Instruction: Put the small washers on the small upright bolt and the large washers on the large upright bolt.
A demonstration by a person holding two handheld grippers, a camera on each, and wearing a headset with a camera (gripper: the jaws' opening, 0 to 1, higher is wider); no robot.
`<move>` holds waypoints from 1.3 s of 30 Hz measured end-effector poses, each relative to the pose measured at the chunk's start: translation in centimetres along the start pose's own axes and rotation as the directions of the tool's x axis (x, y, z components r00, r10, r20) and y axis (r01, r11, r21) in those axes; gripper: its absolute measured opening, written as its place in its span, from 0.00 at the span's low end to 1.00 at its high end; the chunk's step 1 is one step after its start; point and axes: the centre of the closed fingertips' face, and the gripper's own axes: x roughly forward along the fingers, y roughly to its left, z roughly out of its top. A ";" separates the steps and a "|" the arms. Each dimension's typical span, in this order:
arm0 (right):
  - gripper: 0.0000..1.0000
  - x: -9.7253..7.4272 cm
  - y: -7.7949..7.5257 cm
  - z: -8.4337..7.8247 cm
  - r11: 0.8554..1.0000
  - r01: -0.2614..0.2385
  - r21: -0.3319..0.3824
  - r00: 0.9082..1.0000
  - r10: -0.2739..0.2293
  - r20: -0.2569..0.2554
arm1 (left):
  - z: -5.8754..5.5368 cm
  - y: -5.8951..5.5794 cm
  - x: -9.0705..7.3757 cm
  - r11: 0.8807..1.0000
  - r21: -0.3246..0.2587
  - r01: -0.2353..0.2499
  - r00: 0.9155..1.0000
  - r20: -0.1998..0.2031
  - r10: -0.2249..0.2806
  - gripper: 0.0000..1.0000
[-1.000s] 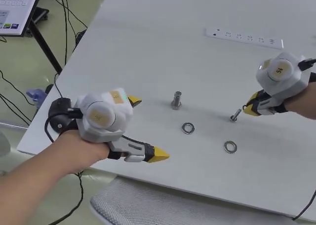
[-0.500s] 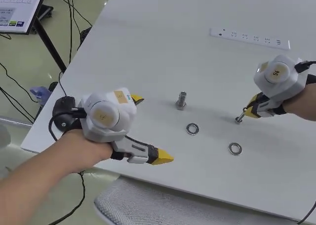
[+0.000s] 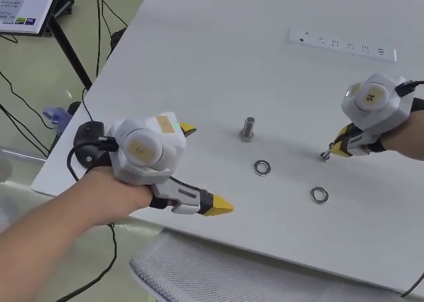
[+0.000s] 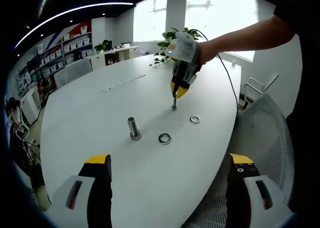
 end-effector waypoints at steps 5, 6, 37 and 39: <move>0.13 0.4 0.1 0.0 1.000 -0.003 0.002 1.000 0.003 -0.003 | -0.2 -0.1 -0.1 1.000 -0.003 0.003 1.000 -0.002 -0.003 0.95; 0.13 0.5 0.1 0.0 1.000 -0.004 0.001 1.000 0.004 -0.004 | -0.2 -0.1 -0.2 1.000 -0.004 0.003 1.000 -0.004 -0.003 0.95; 0.13 3.4 0.6 -0.7 1.000 -0.012 -0.007 1.000 0.012 -0.029 | -1.2 0.6 -0.7 1.000 -0.028 0.006 1.000 -0.014 -0.006 0.91; 0.13 3.4 0.6 -0.7 1.000 -0.013 -0.008 0.999 0.013 -0.033 | -1.2 0.5 -0.7 1.000 -0.026 0.007 1.000 -0.016 -0.007 0.91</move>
